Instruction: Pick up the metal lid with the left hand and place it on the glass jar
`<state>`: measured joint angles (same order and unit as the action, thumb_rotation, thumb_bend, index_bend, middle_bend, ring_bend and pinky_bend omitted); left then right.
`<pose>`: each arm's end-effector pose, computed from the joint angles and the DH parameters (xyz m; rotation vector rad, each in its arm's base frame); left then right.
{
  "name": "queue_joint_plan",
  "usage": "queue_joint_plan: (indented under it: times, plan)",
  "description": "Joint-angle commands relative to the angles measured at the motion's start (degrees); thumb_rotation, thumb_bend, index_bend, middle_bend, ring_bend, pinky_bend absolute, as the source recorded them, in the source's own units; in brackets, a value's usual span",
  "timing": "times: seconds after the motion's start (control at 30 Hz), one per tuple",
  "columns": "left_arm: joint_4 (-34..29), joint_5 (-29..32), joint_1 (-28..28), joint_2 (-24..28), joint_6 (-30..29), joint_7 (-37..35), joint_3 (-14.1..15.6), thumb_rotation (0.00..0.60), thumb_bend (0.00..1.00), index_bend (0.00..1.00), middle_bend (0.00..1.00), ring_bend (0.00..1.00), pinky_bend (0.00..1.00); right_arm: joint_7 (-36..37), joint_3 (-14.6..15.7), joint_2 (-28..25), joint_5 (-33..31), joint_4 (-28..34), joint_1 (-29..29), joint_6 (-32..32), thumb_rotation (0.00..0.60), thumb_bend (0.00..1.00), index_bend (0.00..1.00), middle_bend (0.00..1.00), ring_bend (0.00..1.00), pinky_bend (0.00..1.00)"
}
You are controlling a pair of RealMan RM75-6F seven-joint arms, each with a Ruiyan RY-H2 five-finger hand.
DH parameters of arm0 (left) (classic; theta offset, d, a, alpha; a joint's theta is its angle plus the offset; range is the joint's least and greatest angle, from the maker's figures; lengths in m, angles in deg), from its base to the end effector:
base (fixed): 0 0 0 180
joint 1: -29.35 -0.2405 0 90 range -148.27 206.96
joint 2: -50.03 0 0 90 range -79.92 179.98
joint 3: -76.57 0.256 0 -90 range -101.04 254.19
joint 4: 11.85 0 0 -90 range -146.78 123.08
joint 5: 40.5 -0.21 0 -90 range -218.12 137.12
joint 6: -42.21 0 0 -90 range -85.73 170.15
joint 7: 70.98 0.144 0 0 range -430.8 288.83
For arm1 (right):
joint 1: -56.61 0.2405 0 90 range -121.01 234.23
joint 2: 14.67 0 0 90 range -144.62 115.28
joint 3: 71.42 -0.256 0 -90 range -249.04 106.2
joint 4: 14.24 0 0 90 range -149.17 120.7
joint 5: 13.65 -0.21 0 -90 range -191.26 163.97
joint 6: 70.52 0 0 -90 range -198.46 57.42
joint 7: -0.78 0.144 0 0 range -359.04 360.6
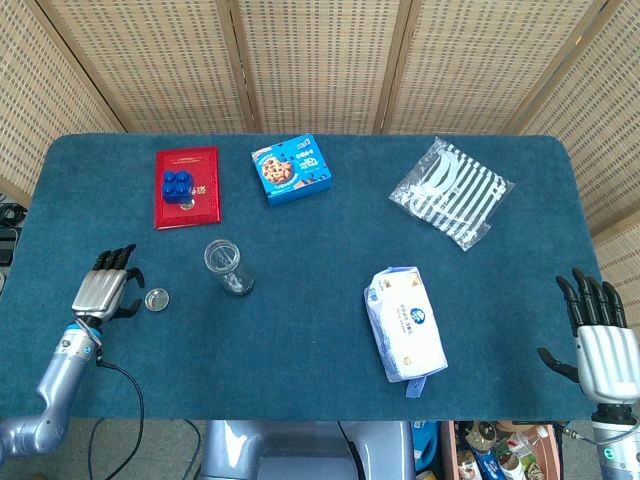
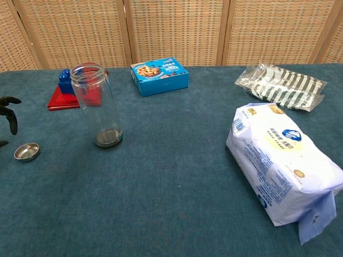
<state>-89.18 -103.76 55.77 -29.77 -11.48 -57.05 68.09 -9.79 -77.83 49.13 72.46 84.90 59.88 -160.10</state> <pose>-0.3048 0.3115 0.0521 -1.5940 -1.0624 -0.6056 -0.2833 -0.1827 0.1702 1.3184 -0.7675 0.9168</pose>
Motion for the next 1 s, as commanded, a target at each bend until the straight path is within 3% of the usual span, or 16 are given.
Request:
queue_joint_plan:
  times: [0.03,0.43,0.63,1.0]
  plan:
    - [0.92,0.8,0.57,-1.16,-0.02,1.16,0.26,0.6,0.38,0.47,0.0,0.0,0.0,-0.06,0.03,0.01,-0.1,-0.1,0.06,0.16,0.6,0.0,0.0,0.0,0.0,0.0]
    - [3.48,3.37,2.0,-4.59,0.94,2.93,0.67,0.6,0.38,0.48,0.0,0.0,0.0,0.13,-0.04,0.14,-0.82,-0.43,0.24,0.72,0.6,0.0,0.0,0.0,0.0,0.0]
    - [4.19,3.19,2.3,-5.66,-0.06,3.49,0.89,0.6,0.47,0.55,0.0,0.0,0.0,0.52,-0.12,0.02,-0.95,-0.47,0.28,0.75,0.6,0.0,0.0,0.0,0.0,0.0]
    - [2.63,2.92,2.27,-4.81,-0.96,2.32,0.59,0.6,0.48,0.57,0.0,0.0,0.0,0.69,0.0,-0.15,-0.93,-0.34,0.28,0.84,0.6,0.0,0.0,0.0,0.0,0.0]
